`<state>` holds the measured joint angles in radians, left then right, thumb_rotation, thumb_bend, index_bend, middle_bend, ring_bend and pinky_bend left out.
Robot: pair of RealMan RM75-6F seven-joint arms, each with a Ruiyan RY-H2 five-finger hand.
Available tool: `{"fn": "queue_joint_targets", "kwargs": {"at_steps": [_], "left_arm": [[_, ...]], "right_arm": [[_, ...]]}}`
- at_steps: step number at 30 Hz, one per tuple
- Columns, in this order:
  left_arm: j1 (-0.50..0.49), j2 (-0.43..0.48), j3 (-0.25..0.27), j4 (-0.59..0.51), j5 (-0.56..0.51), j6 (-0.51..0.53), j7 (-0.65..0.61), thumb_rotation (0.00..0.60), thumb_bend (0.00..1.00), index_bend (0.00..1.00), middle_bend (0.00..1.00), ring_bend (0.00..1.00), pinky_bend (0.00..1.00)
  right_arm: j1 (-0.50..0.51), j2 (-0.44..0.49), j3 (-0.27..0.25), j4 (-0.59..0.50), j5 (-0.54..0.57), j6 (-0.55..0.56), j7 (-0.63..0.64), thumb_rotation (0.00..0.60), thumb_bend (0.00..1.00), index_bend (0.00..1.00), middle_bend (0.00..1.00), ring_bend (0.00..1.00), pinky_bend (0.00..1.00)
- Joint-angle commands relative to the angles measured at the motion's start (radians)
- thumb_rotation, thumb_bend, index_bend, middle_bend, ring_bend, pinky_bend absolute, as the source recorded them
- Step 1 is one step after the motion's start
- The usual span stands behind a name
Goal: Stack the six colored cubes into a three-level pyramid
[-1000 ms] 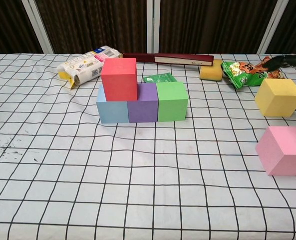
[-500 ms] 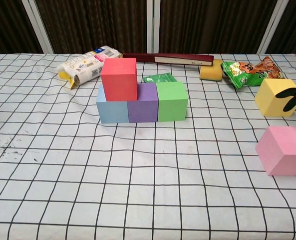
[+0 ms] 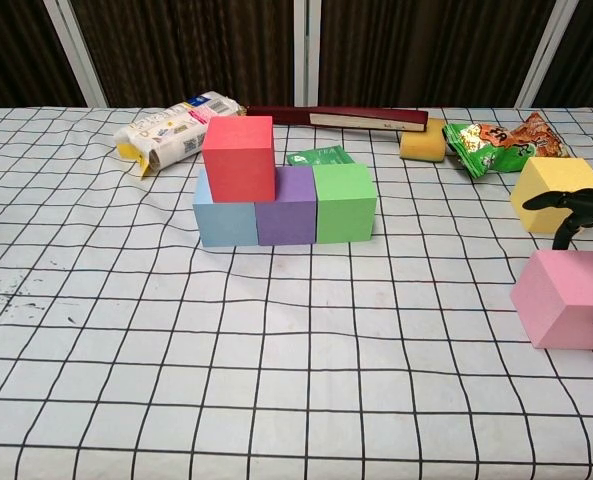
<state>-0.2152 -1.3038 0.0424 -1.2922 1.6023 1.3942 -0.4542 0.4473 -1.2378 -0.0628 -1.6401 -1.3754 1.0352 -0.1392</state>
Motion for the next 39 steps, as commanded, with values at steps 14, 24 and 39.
{"fn": "queue_joint_targets", "kwargs": {"at_steps": [14,24,39], "left_arm": [[-0.004,0.001,-0.003,-0.012,0.021,0.025,0.024,0.600,0.03,0.13,0.19,0.07,0.12],[0.018,-0.031,-0.019,0.029,0.026,0.089,0.114,0.600,0.03,0.13,0.17,0.07,0.11],[0.018,-0.024,-0.015,0.042,0.028,0.089,0.075,0.600,0.03,0.13,0.17,0.07,0.11]], "right_arm": [[0.189,0.129,0.251,-0.140,0.086,-0.084,-0.064,0.600,0.14,0.00,0.50,0.02,0.00],[0.445,0.017,0.341,-0.026,0.266,-0.331,-0.147,0.600,0.13,0.00,0.50,0.02,0.00],[0.605,-0.143,0.325,0.070,0.497,-0.350,-0.217,0.600,0.12,0.00,0.50,0.02,0.00]]}}
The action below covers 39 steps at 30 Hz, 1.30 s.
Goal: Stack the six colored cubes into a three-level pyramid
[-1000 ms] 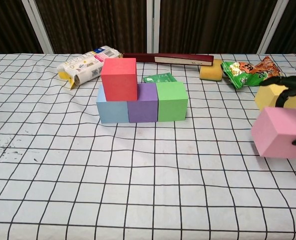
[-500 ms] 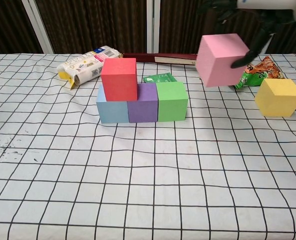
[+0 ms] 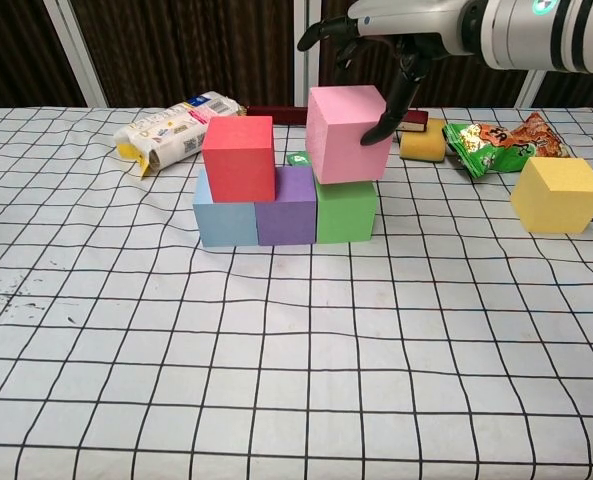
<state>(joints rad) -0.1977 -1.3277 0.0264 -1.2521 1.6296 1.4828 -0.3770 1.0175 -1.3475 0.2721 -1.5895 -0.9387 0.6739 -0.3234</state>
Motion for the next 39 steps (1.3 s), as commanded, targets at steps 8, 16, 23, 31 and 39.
{"fn": "queue_joint_targets", "kwargs": {"at_steps": [8,16,23,31,39], "left_arm": [[0.002,0.007,0.001,0.006,-0.006,-0.001,-0.036,0.600,0.03,0.13,0.17,0.07,0.11],[0.003,0.016,-0.001,0.005,-0.019,-0.011,-0.075,0.600,0.03,0.13,0.17,0.07,0.11],[0.004,0.017,-0.001,0.012,-0.016,-0.007,-0.094,0.600,0.03,0.13,0.17,0.07,0.11],[0.004,0.015,-0.001,0.023,-0.018,-0.010,-0.113,0.600,0.03,0.13,0.17,0.07,0.11],[0.004,0.012,0.000,0.029,-0.017,-0.012,-0.118,0.600,0.03,0.13,0.17,0.07,0.11]], "right_arm": [[0.096,-0.076,-0.025,0.045,0.168,0.031,-0.076,0.600,0.12,0.00,0.50,0.02,0.00],[0.168,-0.089,-0.044,0.049,0.259,0.040,-0.145,0.600,0.12,0.00,0.50,0.02,0.00],[0.223,-0.101,-0.068,0.045,0.358,0.055,-0.193,0.600,0.12,0.00,0.49,0.02,0.00],[0.248,-0.114,-0.086,0.051,0.407,0.073,-0.203,0.600,0.11,0.00,0.49,0.02,0.00],[0.253,-0.118,-0.096,0.055,0.419,0.087,-0.193,0.600,0.11,0.00,0.49,0.02,0.00]]}}
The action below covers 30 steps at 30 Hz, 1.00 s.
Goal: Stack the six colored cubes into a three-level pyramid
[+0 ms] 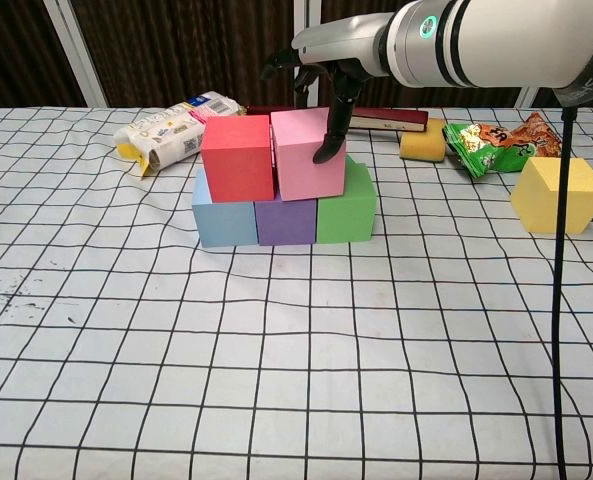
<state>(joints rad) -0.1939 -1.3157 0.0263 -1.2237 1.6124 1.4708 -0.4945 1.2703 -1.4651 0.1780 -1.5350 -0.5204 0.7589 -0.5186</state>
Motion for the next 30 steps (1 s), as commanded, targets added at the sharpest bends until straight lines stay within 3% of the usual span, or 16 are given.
{"fn": "queue_joint_targets", "kwargs": {"at_steps": [1,30], "left_arm": [[0.000,0.000,0.000,0.000,0.000,0.000,0.000,0.600,0.03,0.13,0.17,0.07,0.11],[-0.001,-0.001,0.000,0.010,-0.006,-0.010,-0.027,0.600,0.03,0.13,0.17,0.07,0.11]], "right_arm": [[-0.001,-0.001,-0.002,0.000,0.001,0.004,0.004,0.600,0.11,0.00,0.49,0.02,0.00],[0.013,-0.012,-0.015,0.000,0.038,0.035,0.000,0.600,0.11,0.00,0.49,0.02,0.00]]}}
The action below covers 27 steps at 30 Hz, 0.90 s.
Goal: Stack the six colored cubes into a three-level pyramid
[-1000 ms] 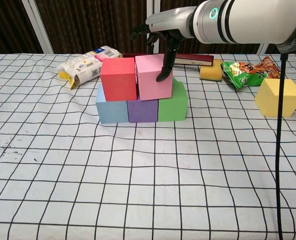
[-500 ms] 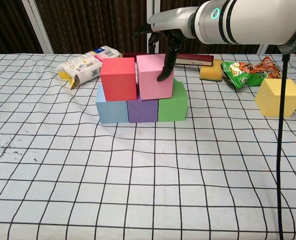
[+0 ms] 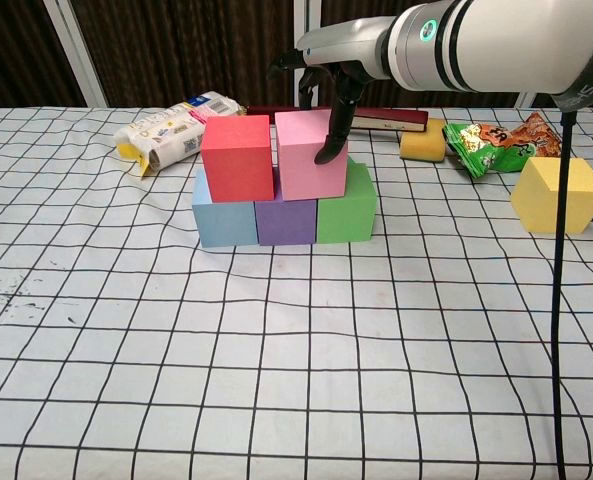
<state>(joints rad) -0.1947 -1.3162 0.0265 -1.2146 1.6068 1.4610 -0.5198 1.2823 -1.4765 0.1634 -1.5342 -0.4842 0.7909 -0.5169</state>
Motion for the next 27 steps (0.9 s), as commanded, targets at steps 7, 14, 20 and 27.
{"fn": "queue_joint_targets", "kwargs": {"at_steps": [7,14,20,27], "left_arm": [[-0.001,-0.002,0.001,0.007,0.001,-0.003,-0.018,0.600,0.03,0.13,0.17,0.07,0.11],[-0.002,-0.006,0.003,0.015,0.004,-0.002,-0.026,0.600,0.03,0.13,0.17,0.07,0.11],[0.000,-0.005,0.002,0.018,0.001,-0.002,-0.031,0.600,0.03,0.13,0.17,0.07,0.11],[-0.001,-0.007,0.003,0.023,0.001,-0.005,-0.037,0.600,0.03,0.13,0.17,0.07,0.11]], "right_arm": [[0.008,0.007,0.001,-0.021,0.031,0.019,-0.018,0.600,0.11,0.00,0.49,0.02,0.00],[0.021,0.009,-0.002,-0.040,0.079,0.046,-0.050,0.600,0.12,0.00,0.49,0.02,0.00],[0.026,-0.006,-0.002,-0.032,0.098,0.061,-0.064,0.600,0.11,0.00,0.49,0.02,0.00],[0.026,-0.008,0.005,-0.038,0.105,0.071,-0.071,0.600,0.12,0.00,0.49,0.02,0.00]]}}
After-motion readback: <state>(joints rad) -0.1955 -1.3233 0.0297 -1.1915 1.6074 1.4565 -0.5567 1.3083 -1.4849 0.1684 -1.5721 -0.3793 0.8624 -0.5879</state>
